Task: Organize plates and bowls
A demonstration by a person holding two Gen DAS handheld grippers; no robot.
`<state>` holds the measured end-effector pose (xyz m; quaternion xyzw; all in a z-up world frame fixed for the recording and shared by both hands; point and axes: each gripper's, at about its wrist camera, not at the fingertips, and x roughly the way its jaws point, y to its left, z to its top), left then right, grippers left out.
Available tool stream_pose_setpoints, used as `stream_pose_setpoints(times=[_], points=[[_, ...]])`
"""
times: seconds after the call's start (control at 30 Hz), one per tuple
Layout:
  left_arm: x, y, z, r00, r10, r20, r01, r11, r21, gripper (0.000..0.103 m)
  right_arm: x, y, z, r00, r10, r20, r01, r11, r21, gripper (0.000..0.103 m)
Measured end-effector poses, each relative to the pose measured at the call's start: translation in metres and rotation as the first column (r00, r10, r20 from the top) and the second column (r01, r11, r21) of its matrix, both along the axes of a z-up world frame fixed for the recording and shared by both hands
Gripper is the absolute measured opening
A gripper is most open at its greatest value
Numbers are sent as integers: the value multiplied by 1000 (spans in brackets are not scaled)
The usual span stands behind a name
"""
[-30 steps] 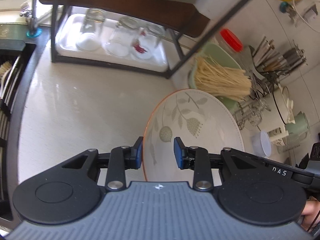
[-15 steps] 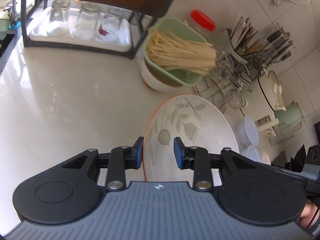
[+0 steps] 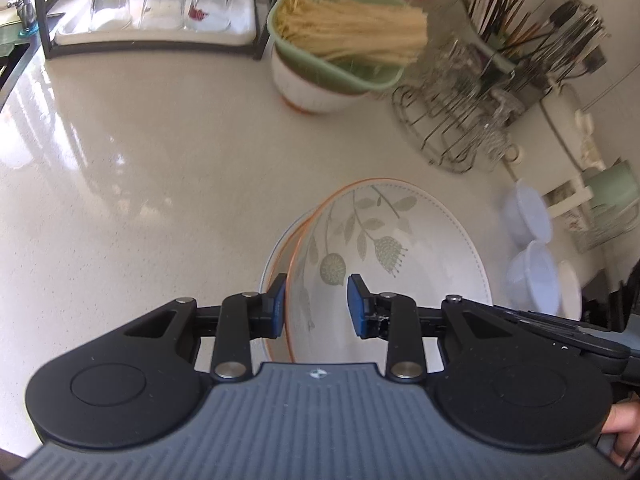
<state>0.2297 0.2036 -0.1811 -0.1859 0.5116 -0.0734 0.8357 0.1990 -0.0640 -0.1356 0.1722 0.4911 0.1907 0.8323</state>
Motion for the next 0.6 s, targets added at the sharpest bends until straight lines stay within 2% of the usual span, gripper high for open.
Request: stream_pose_setpoints(times=[0.07,0.17,0.33,0.43,0.6], points=[[-1,-1,-4,1000,6,-19,-6,1000,17,36,-3,1,-6,1000,-4,-2,4,1000,2,18],[0,-8,-4,1000,-8,-21,10,997,82,36,-6,3,-8,1000,-8,5,8,1000,0,18],[6,-14,-4,999,-12,-32,16,993,117,36,-11,1,-11,999,-44,16,44,999,18,18],[10,-18,-5,998,-8,-60,18,986,166,36,-14,0,-10,998,-54,28,53,998,24,17],[10,-14,0,995,36,-88,-23,990,137,36,-17,-5,-11,996,-84,37,82,995,54,17]])
